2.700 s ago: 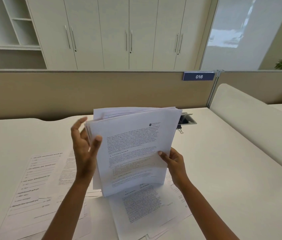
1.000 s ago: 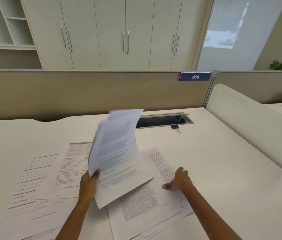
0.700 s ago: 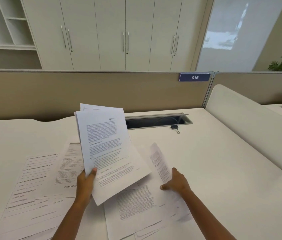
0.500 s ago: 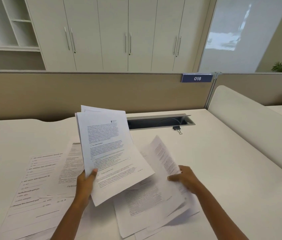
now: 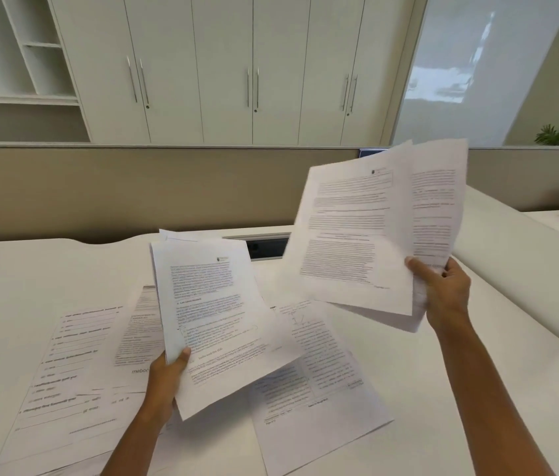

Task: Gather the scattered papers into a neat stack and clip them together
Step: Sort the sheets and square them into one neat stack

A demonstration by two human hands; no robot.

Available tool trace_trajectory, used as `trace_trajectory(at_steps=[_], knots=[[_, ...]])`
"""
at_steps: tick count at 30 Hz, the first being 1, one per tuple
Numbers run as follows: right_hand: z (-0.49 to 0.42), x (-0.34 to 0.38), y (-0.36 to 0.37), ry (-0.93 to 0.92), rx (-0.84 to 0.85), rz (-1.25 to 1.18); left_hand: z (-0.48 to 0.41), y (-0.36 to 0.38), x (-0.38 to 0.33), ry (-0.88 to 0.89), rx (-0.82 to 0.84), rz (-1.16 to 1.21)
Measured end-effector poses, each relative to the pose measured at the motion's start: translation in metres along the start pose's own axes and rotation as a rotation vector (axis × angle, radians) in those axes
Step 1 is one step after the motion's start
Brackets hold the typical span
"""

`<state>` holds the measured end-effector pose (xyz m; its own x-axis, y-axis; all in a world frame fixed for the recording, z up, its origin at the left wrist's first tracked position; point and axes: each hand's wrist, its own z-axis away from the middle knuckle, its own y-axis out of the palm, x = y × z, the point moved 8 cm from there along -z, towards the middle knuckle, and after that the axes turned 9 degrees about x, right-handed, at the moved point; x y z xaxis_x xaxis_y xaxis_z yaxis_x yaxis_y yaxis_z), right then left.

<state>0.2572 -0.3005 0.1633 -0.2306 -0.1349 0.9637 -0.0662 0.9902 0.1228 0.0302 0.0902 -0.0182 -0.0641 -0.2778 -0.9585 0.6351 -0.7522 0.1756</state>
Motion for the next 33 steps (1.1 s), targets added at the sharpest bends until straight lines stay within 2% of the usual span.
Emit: trace_trajectory(at_steps=[3, 7, 11, 13, 15, 18, 22, 27, 31, 33], knots=[[0.007, -0.019, 0.030, 0.120, 0.117, -0.098, 0.004, 0.015, 0.004, -0.026, 0.107, 0.018], [0.034, -0.055, 0.073, 0.254, 0.265, -0.019, 0.010, 0.039, 0.007, -0.089, 0.229, 0.047], [0.053, -0.087, 0.097, 0.329, 0.389, 0.096, 0.014, 0.052, 0.002, -0.072, 0.286, -0.008], [0.052, -0.092, 0.095, 0.327, 0.349, 0.226, 0.015, 0.054, 0.003, -0.088, 0.309, 0.004], [0.046, -0.082, 0.090, 0.245, 0.303, 0.316, 0.016, 0.053, 0.004, -0.103, 0.330, 0.022], [0.035, -0.051, 0.079, 0.044, 0.212, 0.393, 0.019, 0.051, 0.005, -0.109, 0.348, 0.068], [0.028, 0.008, 0.059, -0.291, -0.008, 0.446, 0.020, 0.050, 0.002, -0.092, 0.341, 0.092], [0.037, 0.070, 0.053, -0.635, -0.130, 0.480, 0.019, 0.052, -0.001, -0.061, 0.373, 0.079], [0.034, 0.085, 0.037, -0.588, -0.297, 0.259, 0.022, 0.051, -0.005, -0.016, 0.401, 0.058], [0.029, 0.083, 0.031, -0.517, -0.317, 0.143, 0.024, 0.046, -0.008, 0.002, 0.387, 0.065]])
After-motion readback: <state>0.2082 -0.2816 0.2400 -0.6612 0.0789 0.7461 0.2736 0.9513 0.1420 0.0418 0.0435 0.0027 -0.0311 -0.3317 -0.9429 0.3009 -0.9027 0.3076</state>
